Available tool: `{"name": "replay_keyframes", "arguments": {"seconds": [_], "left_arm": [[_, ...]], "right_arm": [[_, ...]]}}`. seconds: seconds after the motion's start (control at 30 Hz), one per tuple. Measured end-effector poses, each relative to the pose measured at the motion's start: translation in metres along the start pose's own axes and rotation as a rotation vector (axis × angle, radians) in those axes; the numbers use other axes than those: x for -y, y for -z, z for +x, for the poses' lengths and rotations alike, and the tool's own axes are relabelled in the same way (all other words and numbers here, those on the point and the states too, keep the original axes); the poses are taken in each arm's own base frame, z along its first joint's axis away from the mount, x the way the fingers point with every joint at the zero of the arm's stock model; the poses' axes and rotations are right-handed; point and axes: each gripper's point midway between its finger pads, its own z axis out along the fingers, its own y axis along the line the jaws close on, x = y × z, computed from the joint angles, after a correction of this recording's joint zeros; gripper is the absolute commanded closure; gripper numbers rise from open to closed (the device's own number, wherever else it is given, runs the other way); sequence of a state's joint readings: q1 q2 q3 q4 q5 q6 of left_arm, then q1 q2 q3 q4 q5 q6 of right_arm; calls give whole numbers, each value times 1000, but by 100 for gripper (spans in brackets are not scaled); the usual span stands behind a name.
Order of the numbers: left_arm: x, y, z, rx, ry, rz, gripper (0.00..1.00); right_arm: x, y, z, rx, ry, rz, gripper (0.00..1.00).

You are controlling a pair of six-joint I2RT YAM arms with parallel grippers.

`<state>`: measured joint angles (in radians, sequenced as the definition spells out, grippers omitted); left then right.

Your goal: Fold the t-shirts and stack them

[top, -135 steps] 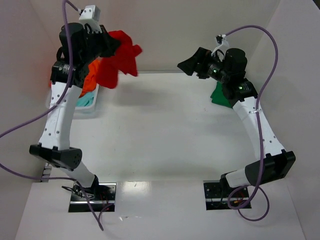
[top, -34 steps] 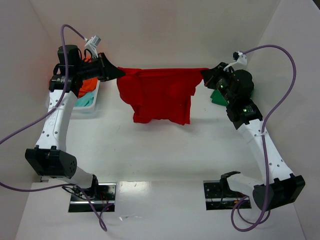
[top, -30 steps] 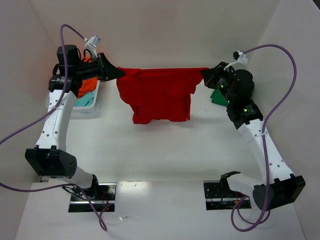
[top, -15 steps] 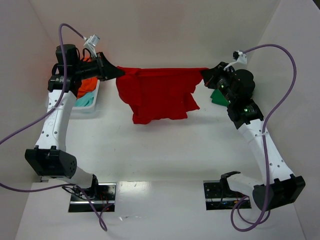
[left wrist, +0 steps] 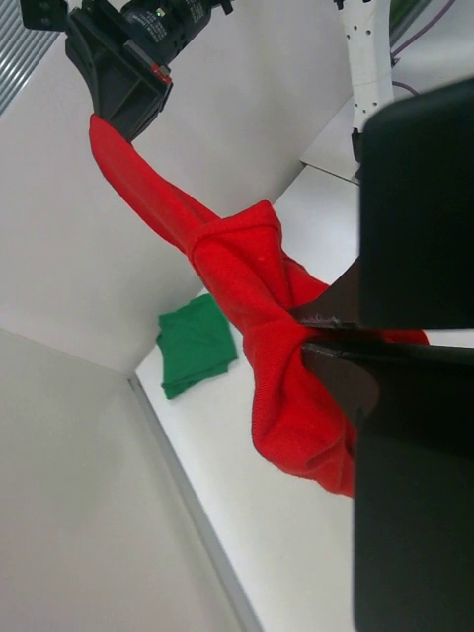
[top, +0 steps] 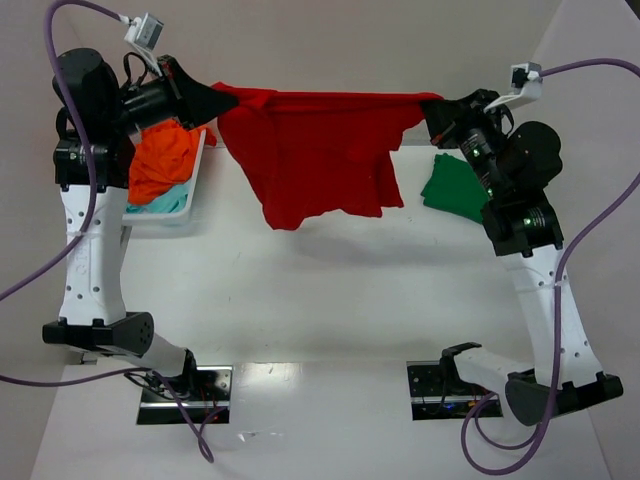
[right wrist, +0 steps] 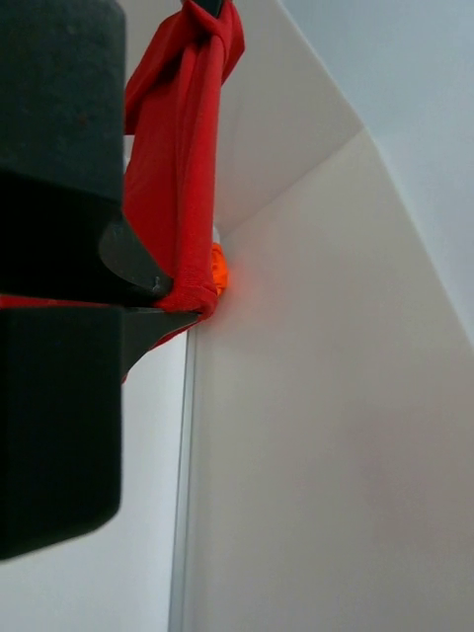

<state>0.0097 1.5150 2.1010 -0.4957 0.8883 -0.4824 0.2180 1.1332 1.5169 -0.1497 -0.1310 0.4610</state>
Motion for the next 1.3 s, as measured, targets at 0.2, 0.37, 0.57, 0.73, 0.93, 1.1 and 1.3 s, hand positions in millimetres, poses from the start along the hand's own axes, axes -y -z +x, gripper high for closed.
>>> {"name": "replay_keyframes", "arguments": {"seconds": [0.2,0.37,0.57,0.73,0.93,1.1,1.3], "left_arm": [[8,4,11,-15,31,11,100],[13,3,39,-62,98,53,100],[42,-18,98,-201,169,198,100],[64,-35,158,-332,228,270,100],[72,-43,186,-333,152,152,100],[62,-35,206,-308,95,42,100],[75,-50,254,-402,71,53,99]], "right_arm": [[-6,14,-9,9,5,-2,100],[0,41,0,-15,-7,42,100],[22,105,6,7,-26,189,100],[27,127,-10,49,-15,257,100],[57,95,9,-21,-13,364,100],[84,61,46,-132,-16,419,100],[105,36,74,-211,-10,463,100]]}}
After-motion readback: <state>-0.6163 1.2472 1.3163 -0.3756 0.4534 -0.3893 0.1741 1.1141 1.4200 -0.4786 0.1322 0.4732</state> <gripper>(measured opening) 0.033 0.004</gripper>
